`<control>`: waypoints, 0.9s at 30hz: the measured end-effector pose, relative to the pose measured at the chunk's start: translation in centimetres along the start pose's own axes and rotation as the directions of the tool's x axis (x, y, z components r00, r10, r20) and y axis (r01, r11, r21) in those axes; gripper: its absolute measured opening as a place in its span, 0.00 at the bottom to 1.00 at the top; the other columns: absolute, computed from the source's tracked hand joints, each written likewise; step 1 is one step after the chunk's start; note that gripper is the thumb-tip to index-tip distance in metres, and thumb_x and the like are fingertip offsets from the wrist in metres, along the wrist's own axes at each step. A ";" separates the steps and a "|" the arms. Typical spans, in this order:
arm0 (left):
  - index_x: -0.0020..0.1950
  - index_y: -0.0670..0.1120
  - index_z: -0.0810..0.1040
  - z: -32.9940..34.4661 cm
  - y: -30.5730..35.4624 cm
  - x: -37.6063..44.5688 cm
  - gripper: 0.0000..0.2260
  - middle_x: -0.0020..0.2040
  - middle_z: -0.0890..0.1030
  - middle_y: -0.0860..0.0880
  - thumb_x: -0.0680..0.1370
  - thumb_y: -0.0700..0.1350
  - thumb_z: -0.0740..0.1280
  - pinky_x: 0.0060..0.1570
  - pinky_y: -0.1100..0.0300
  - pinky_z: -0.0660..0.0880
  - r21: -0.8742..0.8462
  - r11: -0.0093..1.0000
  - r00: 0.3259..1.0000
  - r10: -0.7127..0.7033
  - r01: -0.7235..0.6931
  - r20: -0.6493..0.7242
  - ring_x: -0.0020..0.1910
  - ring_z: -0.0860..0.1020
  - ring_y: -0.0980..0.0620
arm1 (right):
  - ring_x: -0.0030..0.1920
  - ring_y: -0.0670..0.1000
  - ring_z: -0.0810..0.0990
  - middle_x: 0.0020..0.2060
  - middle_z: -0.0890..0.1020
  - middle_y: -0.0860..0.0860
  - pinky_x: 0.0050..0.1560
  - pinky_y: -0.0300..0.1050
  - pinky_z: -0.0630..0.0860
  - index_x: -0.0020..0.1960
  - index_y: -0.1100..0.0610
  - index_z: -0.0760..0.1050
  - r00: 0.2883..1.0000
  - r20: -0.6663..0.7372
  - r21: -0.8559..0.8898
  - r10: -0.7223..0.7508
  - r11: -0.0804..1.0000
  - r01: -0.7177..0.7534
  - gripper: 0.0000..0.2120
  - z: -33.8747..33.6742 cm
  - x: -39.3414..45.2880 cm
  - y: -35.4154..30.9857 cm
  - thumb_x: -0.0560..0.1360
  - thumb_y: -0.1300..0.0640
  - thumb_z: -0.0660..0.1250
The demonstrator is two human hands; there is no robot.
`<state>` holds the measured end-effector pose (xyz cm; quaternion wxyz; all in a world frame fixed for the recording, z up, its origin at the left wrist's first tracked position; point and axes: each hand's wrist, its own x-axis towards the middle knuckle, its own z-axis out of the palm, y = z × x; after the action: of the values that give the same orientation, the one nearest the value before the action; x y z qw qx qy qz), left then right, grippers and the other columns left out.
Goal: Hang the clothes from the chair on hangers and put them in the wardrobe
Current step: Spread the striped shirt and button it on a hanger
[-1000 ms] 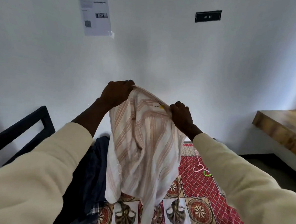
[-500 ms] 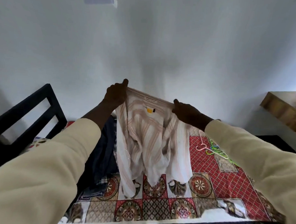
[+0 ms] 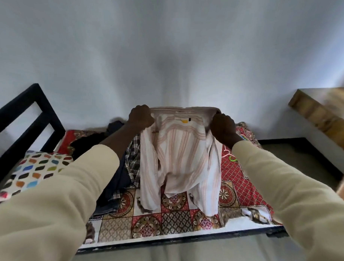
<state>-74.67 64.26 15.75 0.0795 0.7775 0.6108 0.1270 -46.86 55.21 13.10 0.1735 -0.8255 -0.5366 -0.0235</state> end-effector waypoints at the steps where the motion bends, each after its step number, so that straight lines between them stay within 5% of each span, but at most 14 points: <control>1: 0.40 0.38 0.78 0.0 0.8 -0.5 0.05 0.33 0.82 0.42 0.69 0.38 0.65 0.42 0.57 0.80 -0.107 0.993 0.998 -0.045 0.048 0.034 0.38 0.83 0.42 | 0.52 0.65 0.82 0.48 0.82 0.64 0.47 0.49 0.76 0.56 0.67 0.75 0.998 0.062 0.025 0.005 1.000 -0.007 0.12 -0.8 -0.2 -0.6 0.75 0.62 0.62; 3: 0.36 0.38 0.77 -0.2 2.1 -1.0 0.04 0.26 0.79 0.44 0.71 0.34 0.65 0.35 0.57 0.81 -0.403 0.899 0.968 -0.082 0.174 0.235 0.29 0.82 0.45 | 0.42 0.59 0.85 0.37 0.83 0.60 0.36 0.41 0.76 0.42 0.63 0.77 0.973 0.229 0.136 -0.038 0.991 0.007 0.07 -2.6 -0.4 -1.7 0.72 0.61 0.63; 5: 0.42 0.35 0.77 -1.1 3.1 -1.5 0.03 0.35 0.81 0.41 0.75 0.30 0.65 0.35 0.52 0.83 -0.568 0.763 0.859 0.032 0.310 0.512 0.34 0.82 0.44 | 0.32 0.51 0.84 0.33 0.82 0.55 0.30 0.38 0.74 0.38 0.63 0.77 0.907 0.410 0.175 -0.093 0.984 0.022 0.07 -4.4 -0.5 -1.9 0.73 0.63 0.64; 6: 0.45 0.34 0.77 -1.3 3.3 -1.2 0.02 0.40 0.82 0.41 0.77 0.31 0.65 0.34 0.52 0.83 -0.554 0.770 0.828 0.062 0.315 0.557 0.36 0.83 0.45 | 0.35 0.49 0.83 0.36 0.82 0.55 0.31 0.38 0.73 0.41 0.66 0.78 0.875 0.468 0.131 -0.123 0.989 0.069 0.06 -5.0 -0.5 -1.6 0.74 0.65 0.64; 9: 0.47 0.38 0.81 -1.6 3.6 -0.8 0.03 0.45 0.85 0.42 0.75 0.37 0.70 0.32 0.61 0.81 -0.261 0.957 0.915 -0.012 0.128 0.404 0.35 0.84 0.52 | 0.53 0.61 0.81 0.51 0.82 0.62 0.50 0.49 0.76 0.57 0.66 0.77 0.929 0.271 -0.012 -0.250 0.965 0.263 0.13 -6.5 -1.0 0.9 0.76 0.66 0.60; 11: 0.43 0.38 0.83 -1.4 3.8 -1.2 0.04 0.44 0.85 0.39 0.72 0.39 0.74 0.27 0.71 0.75 -0.137 0.989 0.964 0.096 -0.063 0.248 0.28 0.80 0.58 | 0.52 0.65 0.81 0.51 0.82 0.65 0.47 0.50 0.74 0.60 0.63 0.77 0.930 0.064 -0.058 -0.361 0.929 0.365 0.15 -7.3 -1.9 2.3 0.76 0.65 0.60; 14: 0.55 0.40 0.82 1.1 6.3 -3.8 0.16 0.49 0.83 0.43 0.72 0.47 0.76 0.41 0.66 0.73 -0.232 0.945 0.940 0.280 -0.233 0.197 0.42 0.78 0.54 | 0.49 0.65 0.81 0.47 0.83 0.63 0.43 0.47 0.68 0.58 0.60 0.79 0.880 -0.056 -0.084 -0.472 0.880 0.467 0.13 -8.4 -3.1 3.6 0.76 0.62 0.61; 17: 0.62 0.42 0.73 5.2 10.2 -6.9 0.29 0.53 0.78 0.45 0.69 0.56 0.77 0.51 0.55 0.75 -0.328 0.926 0.942 0.261 -0.184 0.210 0.50 0.77 0.47 | 0.46 0.62 0.82 0.44 0.85 0.58 0.41 0.46 0.69 0.55 0.53 0.82 0.825 -0.140 -0.127 -0.547 0.837 0.533 0.13 -8.6 -4.4 4.5 0.73 0.59 0.64; 21: 0.66 0.39 0.65 11.8 13.3 -10.1 0.33 0.58 0.79 0.39 0.68 0.44 0.78 0.52 0.45 0.78 -0.405 0.907 0.963 0.202 -0.116 0.176 0.54 0.80 0.39 | 0.42 0.63 0.80 0.41 0.83 0.59 0.42 0.48 0.71 0.51 0.57 0.83 0.810 -0.241 -0.115 -0.534 0.845 0.523 0.11 -8.5 -5.9 5.7 0.71 0.63 0.66; 27: 0.73 0.40 0.60 17.8 11.4 -14.7 0.23 0.50 0.81 0.36 0.81 0.41 0.62 0.42 0.45 0.79 -0.339 0.932 0.991 0.131 -0.130 -0.020 0.46 0.82 0.35 | 0.43 0.63 0.78 0.49 0.77 0.59 0.41 0.50 0.71 0.52 0.57 0.81 0.829 -0.355 -0.062 -0.431 0.896 0.440 0.11 -9.9 -6.0 8.3 0.74 0.59 0.62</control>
<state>-62.02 47.83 0.43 0.2046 0.7911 0.5268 0.2342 -40.55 43.84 18.84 0.2681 -0.6610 -0.6696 -0.2071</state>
